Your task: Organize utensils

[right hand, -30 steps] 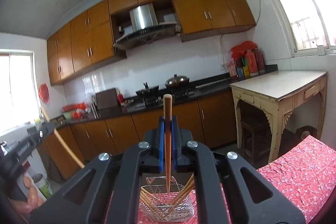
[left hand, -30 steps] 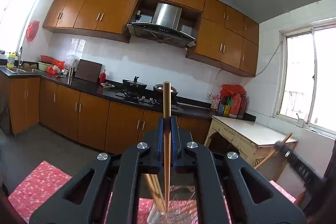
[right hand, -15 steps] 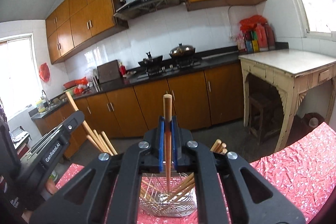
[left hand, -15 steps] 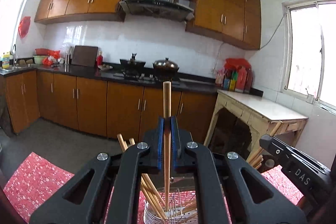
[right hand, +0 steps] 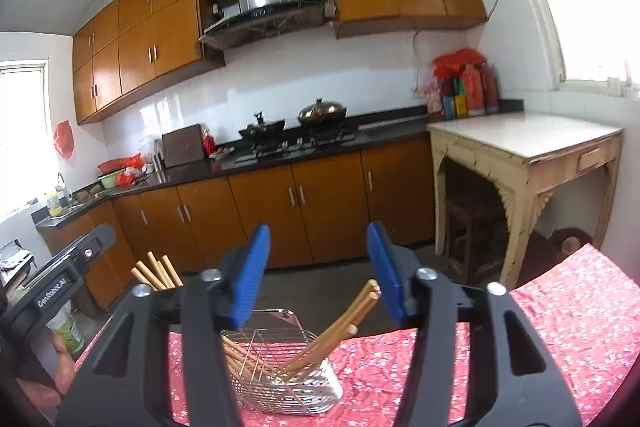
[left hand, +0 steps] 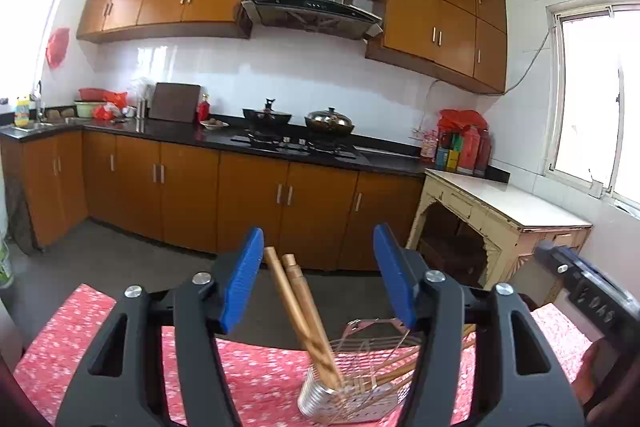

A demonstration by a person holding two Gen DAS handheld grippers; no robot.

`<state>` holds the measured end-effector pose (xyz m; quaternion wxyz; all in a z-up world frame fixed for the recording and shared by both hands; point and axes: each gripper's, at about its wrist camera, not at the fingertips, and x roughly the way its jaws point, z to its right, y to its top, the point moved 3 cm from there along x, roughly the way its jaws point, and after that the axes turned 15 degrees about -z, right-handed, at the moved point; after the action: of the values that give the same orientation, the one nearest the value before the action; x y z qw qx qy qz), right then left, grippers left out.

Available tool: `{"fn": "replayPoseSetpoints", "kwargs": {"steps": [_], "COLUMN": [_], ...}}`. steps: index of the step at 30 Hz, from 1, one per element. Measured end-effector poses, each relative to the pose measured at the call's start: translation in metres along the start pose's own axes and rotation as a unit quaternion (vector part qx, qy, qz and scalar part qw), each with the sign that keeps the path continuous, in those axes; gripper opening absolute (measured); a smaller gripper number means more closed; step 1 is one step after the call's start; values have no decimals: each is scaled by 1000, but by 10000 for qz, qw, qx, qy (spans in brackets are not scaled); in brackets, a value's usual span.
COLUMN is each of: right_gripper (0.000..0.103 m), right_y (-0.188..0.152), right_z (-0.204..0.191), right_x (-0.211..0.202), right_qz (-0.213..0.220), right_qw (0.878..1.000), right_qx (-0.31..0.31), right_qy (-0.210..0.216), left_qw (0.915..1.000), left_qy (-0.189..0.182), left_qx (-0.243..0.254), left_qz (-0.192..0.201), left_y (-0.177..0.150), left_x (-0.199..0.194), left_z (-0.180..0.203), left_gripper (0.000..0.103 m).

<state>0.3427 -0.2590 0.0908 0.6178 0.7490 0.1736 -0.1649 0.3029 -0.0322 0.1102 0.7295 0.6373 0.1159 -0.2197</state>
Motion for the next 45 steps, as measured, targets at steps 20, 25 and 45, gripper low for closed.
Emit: {"fn": "replayPoseSetpoints", "kwargs": {"steps": [20,25,45], "right_gripper": [99,99,99], "right_y": [-130,-163,-213], "right_z": [-31,-39,-45], "right_x": [-112,-126,-157], "right_qz": [63,24,249], "right_qw": [9993,9976,9962], "right_qx": [-364,-606,-746], "right_qy": [-113,-339,-373], "left_qw": [9991,9982,9954], "left_qy": [280,488,834], "left_qx": [115,236,433], "left_qz": [-299,-268,161], "left_y": [-117,-147,-186], "left_x": [-102,-116,-159], "left_z": [-45,-42,-32], "left_gripper": [101,101,101]}}
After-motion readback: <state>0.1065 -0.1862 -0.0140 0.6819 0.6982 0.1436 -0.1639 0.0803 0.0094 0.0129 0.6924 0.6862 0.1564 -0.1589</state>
